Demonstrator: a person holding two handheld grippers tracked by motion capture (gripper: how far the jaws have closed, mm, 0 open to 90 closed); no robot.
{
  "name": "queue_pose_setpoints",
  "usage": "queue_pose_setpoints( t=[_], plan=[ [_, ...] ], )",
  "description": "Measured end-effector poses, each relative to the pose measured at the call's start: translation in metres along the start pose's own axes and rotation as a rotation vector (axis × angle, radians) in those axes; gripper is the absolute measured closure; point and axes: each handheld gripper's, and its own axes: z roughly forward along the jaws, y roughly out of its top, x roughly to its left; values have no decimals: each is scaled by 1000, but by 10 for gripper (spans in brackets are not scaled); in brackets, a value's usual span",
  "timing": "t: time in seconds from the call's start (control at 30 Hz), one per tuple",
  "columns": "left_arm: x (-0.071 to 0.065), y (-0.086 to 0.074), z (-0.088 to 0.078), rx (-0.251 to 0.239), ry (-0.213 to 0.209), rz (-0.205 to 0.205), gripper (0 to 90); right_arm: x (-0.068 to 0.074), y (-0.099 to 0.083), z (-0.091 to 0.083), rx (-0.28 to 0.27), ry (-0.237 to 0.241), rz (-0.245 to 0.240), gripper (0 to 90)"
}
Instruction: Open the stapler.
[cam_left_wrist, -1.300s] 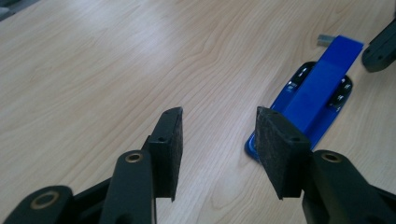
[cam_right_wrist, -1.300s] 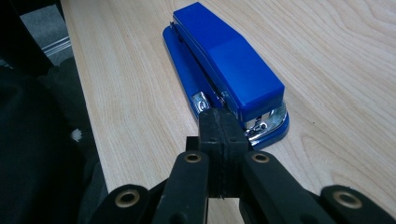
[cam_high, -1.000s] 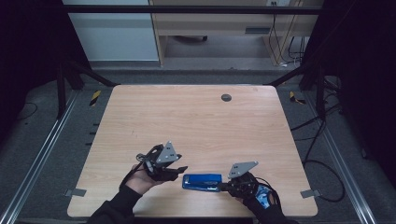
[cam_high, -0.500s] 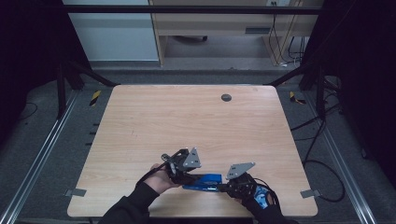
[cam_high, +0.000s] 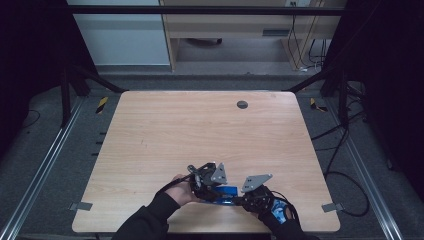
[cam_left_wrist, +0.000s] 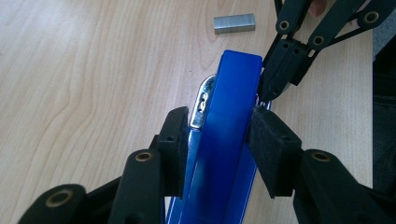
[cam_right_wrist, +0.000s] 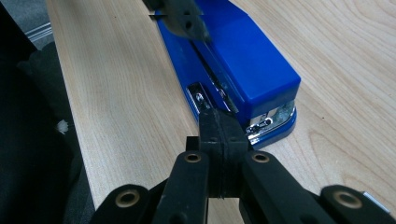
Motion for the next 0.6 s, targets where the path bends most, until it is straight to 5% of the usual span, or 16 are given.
queue_pose_setpoints(
  t=[0.6],
  plan=[
    [2,7,18,46,-51,35,594,0,1,0,-18,-5,-5,900]
  ],
)
